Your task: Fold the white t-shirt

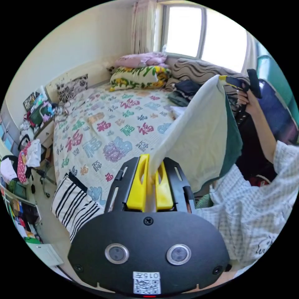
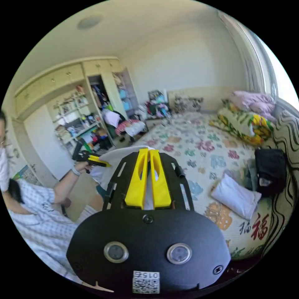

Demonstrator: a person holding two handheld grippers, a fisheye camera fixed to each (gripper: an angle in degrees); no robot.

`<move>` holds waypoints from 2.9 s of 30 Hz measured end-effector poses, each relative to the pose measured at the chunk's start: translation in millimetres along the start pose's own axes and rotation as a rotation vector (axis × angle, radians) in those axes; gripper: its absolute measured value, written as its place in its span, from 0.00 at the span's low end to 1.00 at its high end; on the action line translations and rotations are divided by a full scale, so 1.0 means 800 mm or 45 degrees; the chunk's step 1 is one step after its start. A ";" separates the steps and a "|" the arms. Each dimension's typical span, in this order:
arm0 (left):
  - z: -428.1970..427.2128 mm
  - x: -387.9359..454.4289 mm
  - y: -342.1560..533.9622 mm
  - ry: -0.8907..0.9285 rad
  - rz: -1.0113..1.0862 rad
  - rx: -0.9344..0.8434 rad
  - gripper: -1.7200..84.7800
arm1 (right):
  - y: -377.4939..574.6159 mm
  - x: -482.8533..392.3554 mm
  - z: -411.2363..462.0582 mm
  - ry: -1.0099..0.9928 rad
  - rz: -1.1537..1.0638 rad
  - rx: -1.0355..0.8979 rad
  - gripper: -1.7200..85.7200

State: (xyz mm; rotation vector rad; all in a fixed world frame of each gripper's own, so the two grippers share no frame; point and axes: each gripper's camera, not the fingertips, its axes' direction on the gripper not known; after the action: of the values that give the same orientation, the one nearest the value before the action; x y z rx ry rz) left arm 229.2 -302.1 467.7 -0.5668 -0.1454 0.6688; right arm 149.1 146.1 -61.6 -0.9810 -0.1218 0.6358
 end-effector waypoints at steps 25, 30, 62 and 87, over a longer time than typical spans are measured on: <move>0.217 0.024 0.071 0.187 -0.122 -0.195 0.02 | 0.220 -0.007 0.391 0.004 -0.689 -0.932 0.07; 0.186 0.032 0.066 0.117 -0.138 -0.073 0.05 | 0.192 0.066 0.355 -0.196 -0.261 -0.767 0.06; 0.025 0.169 0.127 -0.440 -0.122 0.193 0.02 | 0.214 0.236 0.211 -0.419 0.150 -0.508 0.05; -0.586 0.243 0.218 -0.473 0.474 1.073 0.02 | 0.136 0.037 -0.201 -0.126 -0.461 0.162 0.01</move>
State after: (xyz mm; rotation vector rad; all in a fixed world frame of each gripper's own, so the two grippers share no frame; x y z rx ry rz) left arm 428.4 -279.8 -29.9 0.3579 -0.0907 1.1076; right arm 184.7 86.9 -245.4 -0.7794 -0.3345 0.3536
